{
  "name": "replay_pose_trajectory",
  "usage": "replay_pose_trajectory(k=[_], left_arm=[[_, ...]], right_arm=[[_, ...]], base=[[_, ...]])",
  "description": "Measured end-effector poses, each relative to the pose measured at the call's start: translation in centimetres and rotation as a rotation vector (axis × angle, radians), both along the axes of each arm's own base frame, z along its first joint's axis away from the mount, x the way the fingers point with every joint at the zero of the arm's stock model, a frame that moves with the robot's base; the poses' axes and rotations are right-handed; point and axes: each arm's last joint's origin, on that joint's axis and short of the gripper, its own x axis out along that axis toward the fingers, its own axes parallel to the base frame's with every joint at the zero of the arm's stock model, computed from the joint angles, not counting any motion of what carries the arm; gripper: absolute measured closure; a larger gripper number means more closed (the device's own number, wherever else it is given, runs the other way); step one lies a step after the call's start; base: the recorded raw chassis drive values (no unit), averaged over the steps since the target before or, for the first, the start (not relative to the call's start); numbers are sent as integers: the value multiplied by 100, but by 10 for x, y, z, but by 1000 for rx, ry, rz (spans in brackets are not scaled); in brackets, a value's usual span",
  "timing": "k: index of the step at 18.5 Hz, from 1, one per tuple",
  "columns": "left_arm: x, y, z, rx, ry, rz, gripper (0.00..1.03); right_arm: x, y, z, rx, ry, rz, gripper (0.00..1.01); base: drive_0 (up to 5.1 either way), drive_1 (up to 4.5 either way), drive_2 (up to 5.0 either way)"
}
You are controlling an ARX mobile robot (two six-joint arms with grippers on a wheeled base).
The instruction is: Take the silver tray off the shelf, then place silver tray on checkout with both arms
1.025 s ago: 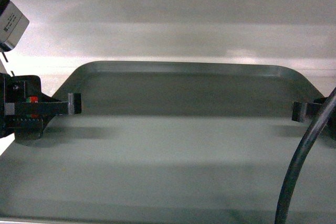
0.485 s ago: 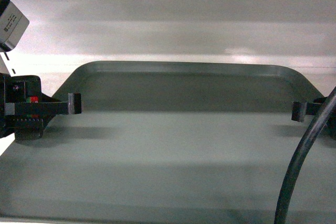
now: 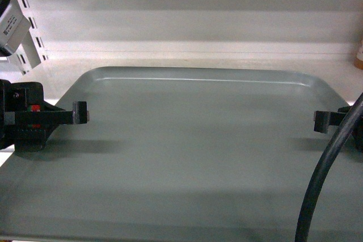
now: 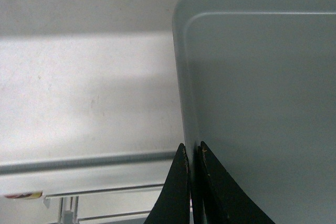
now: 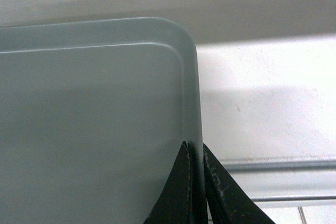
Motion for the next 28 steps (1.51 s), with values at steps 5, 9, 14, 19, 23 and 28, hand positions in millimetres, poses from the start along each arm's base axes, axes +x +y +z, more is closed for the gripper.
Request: replay_pose_trajectory(k=[5,9,14,19,23,28], left_arm=[[0,0,0,-1,-2,-1,100],[0,0,0,-1,-2,-2,100],[0,0,1,-1,-4,-2,100],[-1,0,0,-1,-1,-2,100],[0,0,0,-1,-4,-2,100],[0,0,0,-1,-3,-2,100]], right_arm=[[-1,-1,-1,-1,3,-2,98],[-1,-1,-1,0,2,-2,98],[-1,-1,-1,0,2,-2,98],[-1,-1,-1,0,2,-2,98],[-1,-1,-1,0,3,-2,98],[-1,-1,-1,-1,3,-2,98]], base=[[21,-395,438],[21,-395,438],[10,-408,428],[7,-411,425],[7,-411,425],[7,-411,425]])
